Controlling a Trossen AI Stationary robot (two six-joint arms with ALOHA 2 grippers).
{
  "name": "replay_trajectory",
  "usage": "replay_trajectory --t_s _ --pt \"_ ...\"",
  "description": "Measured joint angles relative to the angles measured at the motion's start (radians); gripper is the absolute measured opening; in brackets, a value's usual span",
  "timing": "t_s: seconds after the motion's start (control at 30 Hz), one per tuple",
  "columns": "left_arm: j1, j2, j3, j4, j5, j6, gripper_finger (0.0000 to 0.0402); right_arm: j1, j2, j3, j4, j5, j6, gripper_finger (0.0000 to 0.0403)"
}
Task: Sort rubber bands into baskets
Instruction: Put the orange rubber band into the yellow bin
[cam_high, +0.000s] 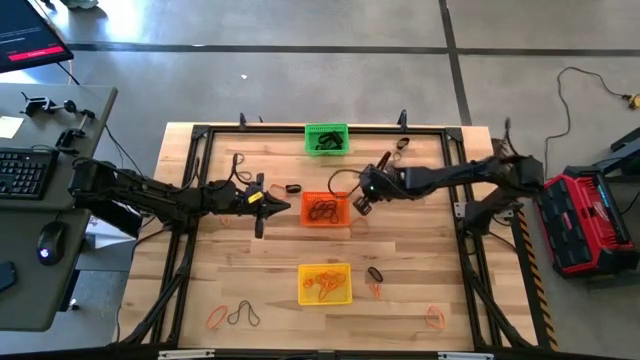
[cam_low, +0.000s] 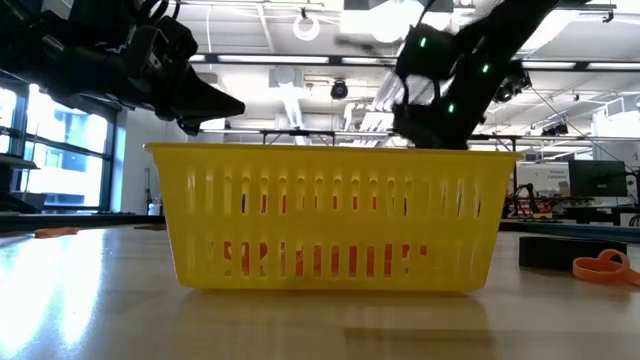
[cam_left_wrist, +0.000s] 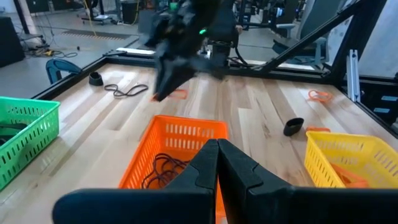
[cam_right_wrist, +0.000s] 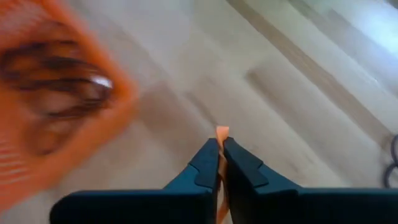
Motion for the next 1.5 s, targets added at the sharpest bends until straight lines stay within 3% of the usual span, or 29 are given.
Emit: replay_trajectory --t_s 0.13,0.4,0.63,0.83,1.1,1.5 --pt "0.000 0.000 0.000 0.000 -0.003 0.000 0.0000 0.121 -0.037 0.001 0.049 0.003 0.032 0.0005" --pt "0.000 0.000 0.000 -0.002 -0.003 0.000 0.0000 0.392 -0.039 0.001 0.364 0.004 0.025 0.0001" --pt "0.000 0.000 0.000 -0.002 -0.002 0.000 0.0000 0.549 -0.001 0.005 0.576 0.017 -0.010 0.0001" --pt "0.001 0.000 0.001 0.000 -0.002 -0.007 0.0000 0.594 0.114 0.148 0.467 0.038 -0.028 0.0000" --pt "0.001 0.000 0.001 -0.003 -0.002 -0.007 0.0000 0.594 0.270 0.362 0.225 -0.048 -0.028 0.0000" --pt "0.000 0.000 0.001 -0.003 -0.002 -0.007 0.0000 0.585 0.390 0.423 0.169 -0.099 0.009 0.0000"
